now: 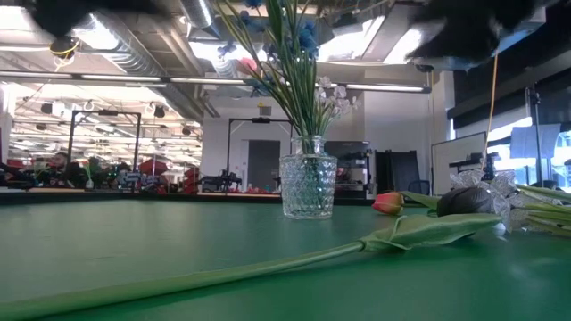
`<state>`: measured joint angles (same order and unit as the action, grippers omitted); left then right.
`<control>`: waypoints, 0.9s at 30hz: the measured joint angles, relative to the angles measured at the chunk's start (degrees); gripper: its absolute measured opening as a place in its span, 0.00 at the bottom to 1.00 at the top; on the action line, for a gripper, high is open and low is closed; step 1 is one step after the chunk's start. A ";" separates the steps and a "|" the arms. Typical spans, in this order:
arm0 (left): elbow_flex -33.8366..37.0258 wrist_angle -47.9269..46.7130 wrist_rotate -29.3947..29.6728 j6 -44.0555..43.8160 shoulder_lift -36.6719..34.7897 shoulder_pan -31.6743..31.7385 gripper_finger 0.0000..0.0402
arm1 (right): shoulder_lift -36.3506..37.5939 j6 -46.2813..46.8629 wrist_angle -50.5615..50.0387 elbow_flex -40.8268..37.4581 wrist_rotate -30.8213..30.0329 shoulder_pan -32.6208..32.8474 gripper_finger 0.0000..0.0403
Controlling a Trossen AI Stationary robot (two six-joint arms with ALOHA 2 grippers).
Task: Sort flowers into vase by color
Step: Put the white flowers into the blue transparent vase
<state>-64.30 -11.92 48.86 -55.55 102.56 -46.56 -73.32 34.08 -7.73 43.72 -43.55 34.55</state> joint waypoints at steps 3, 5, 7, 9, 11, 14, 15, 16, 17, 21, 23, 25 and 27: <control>0.72 -2.25 -5.06 -2.91 1.53 1.49 0.49 | -0.85 5.38 -13.32 2.43 11.14 -5.72 0.76; 0.75 -3.01 -6.72 -4.12 2.32 2.49 0.49 | -0.89 7.33 -20.18 2.58 16.35 -8.63 0.76; 0.80 -3.12 -7.78 -4.22 3.14 3.26 0.49 | -0.87 9.03 -24.63 2.62 19.38 -11.08 0.76; 0.88 -3.14 -8.31 -4.10 3.51 4.21 0.49 | -0.87 10.35 -30.21 2.65 19.77 -12.62 0.76; 0.86 -3.08 -8.42 -3.96 3.52 4.91 0.49 | -0.87 11.59 -34.12 2.63 19.54 -13.85 0.76; 0.86 -3.06 -9.79 -3.91 3.54 6.00 0.49 | -0.87 13.26 -37.95 2.63 19.00 -15.23 0.76; 0.86 -3.04 -10.20 -3.91 3.56 6.23 0.49 | -0.87 13.45 -38.20 2.63 18.63 -15.62 0.76; 0.86 -3.06 -10.36 -3.89 3.56 6.39 0.49 | -0.87 13.47 -38.38 2.63 18.33 -15.89 0.76; 0.86 -3.04 -10.42 -3.83 3.56 6.52 0.49 | -0.87 13.47 -38.28 2.53 18.11 -16.14 0.76; 0.86 -3.04 -10.45 -3.43 3.56 6.54 0.49 | -0.85 12.76 -36.04 0.11 19.15 -18.28 0.76; 0.86 -3.04 -10.47 -3.43 3.56 6.47 0.49 | -0.85 12.38 -34.83 -1.73 20.83 -19.67 0.76; 0.86 -3.04 -10.47 -3.43 3.56 6.35 0.49 | -0.85 12.13 -33.61 -3.69 23.02 -20.82 0.76; 0.86 -3.04 -10.47 -3.43 3.56 6.37 0.49 | -0.85 11.99 -33.29 -4.81 25.65 -21.29 0.76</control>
<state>-63.44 -14.96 38.39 -58.98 106.13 -40.18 -74.17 46.08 -41.01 38.91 -17.89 13.26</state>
